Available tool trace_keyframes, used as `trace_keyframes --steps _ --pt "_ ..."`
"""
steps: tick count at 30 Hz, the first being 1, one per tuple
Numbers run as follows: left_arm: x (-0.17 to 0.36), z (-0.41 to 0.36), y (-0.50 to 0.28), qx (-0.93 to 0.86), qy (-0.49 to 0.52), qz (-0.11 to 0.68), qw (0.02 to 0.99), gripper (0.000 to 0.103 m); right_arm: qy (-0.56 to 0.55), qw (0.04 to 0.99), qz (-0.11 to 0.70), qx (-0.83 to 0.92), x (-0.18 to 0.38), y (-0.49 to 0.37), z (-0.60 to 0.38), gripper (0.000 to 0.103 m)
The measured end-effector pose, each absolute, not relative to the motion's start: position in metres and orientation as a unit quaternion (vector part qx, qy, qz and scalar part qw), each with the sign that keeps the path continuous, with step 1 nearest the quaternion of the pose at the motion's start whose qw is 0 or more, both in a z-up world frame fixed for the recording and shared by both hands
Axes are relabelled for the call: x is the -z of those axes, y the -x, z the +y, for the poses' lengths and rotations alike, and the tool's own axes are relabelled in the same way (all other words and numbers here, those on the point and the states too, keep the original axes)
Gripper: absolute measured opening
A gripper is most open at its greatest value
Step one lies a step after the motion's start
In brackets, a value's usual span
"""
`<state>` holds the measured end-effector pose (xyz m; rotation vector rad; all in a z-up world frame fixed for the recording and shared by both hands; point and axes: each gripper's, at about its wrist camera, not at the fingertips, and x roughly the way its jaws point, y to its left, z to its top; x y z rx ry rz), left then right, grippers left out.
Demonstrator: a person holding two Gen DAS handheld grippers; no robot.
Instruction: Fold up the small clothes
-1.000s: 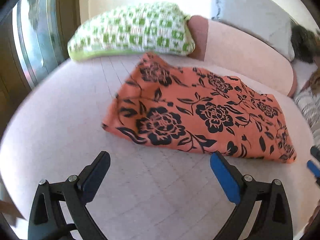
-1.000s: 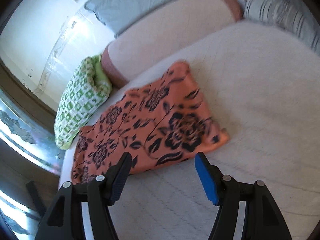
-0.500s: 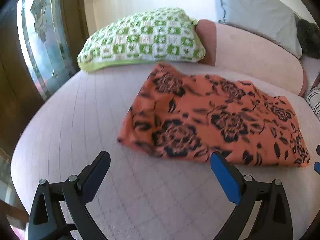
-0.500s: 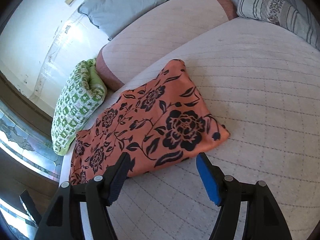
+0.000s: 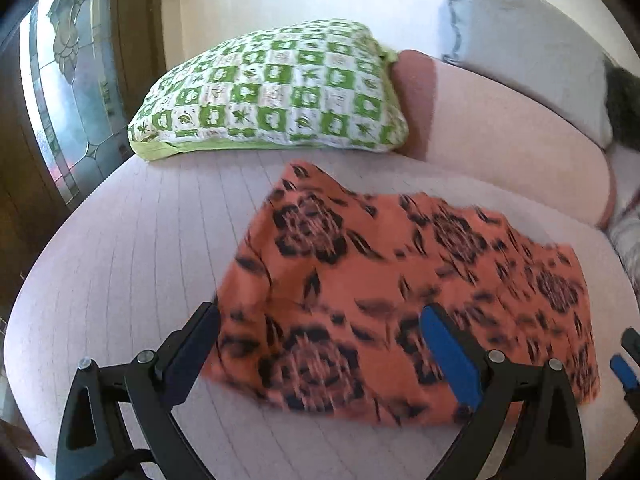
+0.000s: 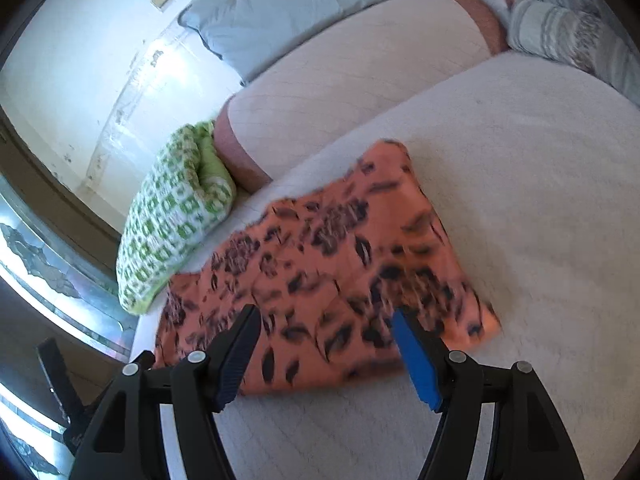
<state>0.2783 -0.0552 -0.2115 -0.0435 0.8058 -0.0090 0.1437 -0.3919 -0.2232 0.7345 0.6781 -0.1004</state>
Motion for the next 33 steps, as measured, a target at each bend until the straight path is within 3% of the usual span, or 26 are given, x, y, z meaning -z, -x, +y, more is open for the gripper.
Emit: trace_keyframes --steps 9,10,11,13,16,18,21,27,33 --pt "0.25 -0.038 -0.366 -0.012 0.029 0.439 0.898 0.1 -0.403 0.852 0.33 0.05 0.253 -0.223 -0.44 0.071" --pt "0.252 -0.035 -0.374 -0.014 0.034 0.44 0.897 0.1 -0.4 0.853 0.332 0.048 0.255 -0.233 -0.443 0.067" --pt "0.252 -0.032 -0.377 -0.016 0.036 0.436 0.899 0.1 -0.397 0.854 0.333 0.046 0.257 -0.241 -0.446 0.05" --pt "0.258 -0.028 -0.388 -0.029 0.018 0.439 0.898 0.1 -0.388 0.854 0.343 0.052 0.26 -0.258 -0.45 0.029" --pt "0.29 -0.016 -0.401 -0.047 0.008 0.501 0.864 0.102 -0.364 0.84 0.392 0.087 0.279 -0.285 -0.452 0.027" --pt "0.291 -0.004 -0.399 -0.04 0.056 0.504 0.861 0.102 -0.364 0.832 0.407 0.097 0.296 -0.292 -0.453 0.017" --pt "0.272 -0.004 -0.39 -0.05 0.052 0.486 0.871 0.101 -0.372 0.831 0.404 0.088 0.281 -0.287 -0.45 0.022" --pt "0.23 -0.002 -0.333 -0.033 0.06 0.43 0.9 0.101 -0.371 0.845 0.382 0.042 0.248 -0.241 -0.418 0.022" --pt "0.246 -0.011 -0.292 -0.018 0.027 0.447 0.894 0.101 -0.332 0.845 0.416 0.056 0.251 -0.191 -0.377 0.022"
